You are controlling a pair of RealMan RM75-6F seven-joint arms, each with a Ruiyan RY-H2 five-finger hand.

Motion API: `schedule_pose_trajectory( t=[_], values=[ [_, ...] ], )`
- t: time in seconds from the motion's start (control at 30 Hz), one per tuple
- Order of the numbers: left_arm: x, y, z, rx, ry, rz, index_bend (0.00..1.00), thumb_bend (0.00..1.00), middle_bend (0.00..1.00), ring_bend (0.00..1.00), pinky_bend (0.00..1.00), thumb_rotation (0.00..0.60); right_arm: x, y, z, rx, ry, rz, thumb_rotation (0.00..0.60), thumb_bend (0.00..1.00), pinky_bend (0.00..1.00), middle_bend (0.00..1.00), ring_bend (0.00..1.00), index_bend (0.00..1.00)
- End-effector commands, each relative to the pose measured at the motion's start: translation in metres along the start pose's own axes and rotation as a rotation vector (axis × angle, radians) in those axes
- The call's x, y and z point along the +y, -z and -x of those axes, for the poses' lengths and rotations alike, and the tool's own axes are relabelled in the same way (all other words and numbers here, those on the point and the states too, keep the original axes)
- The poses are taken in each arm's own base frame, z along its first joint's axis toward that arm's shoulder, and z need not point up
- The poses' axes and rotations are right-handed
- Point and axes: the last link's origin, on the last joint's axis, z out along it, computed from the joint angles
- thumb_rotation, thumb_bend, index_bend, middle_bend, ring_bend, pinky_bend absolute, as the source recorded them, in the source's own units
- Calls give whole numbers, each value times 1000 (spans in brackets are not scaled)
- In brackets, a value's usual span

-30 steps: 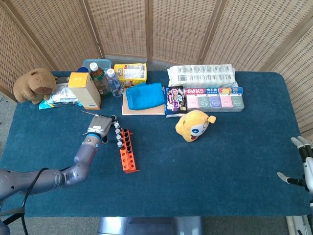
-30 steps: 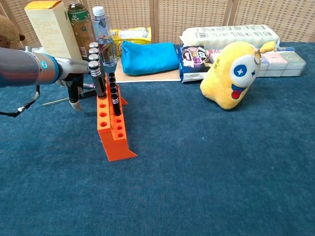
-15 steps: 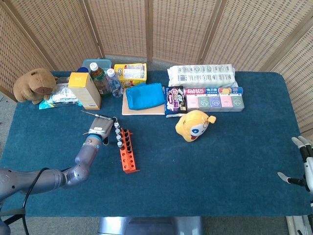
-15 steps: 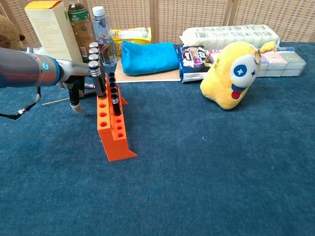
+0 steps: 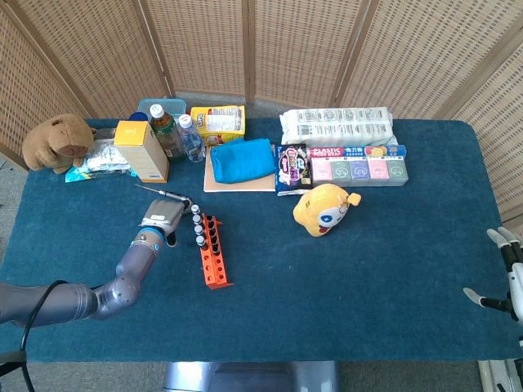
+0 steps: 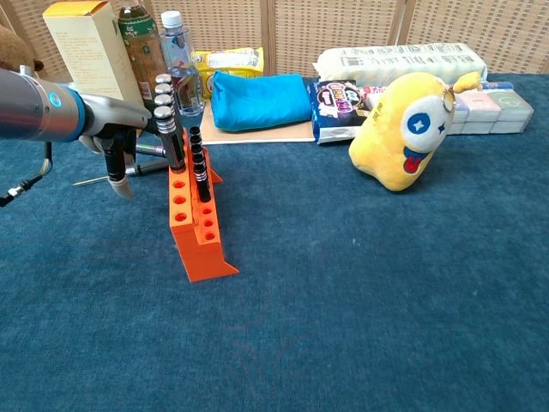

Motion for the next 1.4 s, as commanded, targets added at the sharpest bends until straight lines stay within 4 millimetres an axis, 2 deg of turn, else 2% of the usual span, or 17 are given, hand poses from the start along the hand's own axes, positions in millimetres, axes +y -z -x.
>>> schedule_pose_trajectory(
  t=[0.03,0.2,0.57,0.77,1.07,1.4],
  values=[
    [-2,5,-10,25,28,13,133,181,1000,1000,1000,600,0,0,0,-1,0,0,600,0,0,50,6,93],
    [-5,5,-19,82,29,20,133,181,1000,1000,1000,600,0,-1,1,-7,2,1,600,0,0,50,6,93],
    [16,-19,-2,35,16,35,133,182,1000,1000,1000,600,1,-3,3,-11,8,7,600,0,0,51,7,93],
    [28,-26,3,21,-10,36,132,182,1000,1000,1000,600,1,-3,3,-12,10,9,600,0,0,51,6,93],
    [32,-27,3,0,-20,15,133,184,1000,1000,1000,600,1,-2,3,-8,9,6,600,0,0,51,6,93],
    [26,-22,1,-4,-11,7,133,184,1000,1000,1000,600,0,-2,2,-7,4,4,600,0,0,51,6,93]
  ],
)
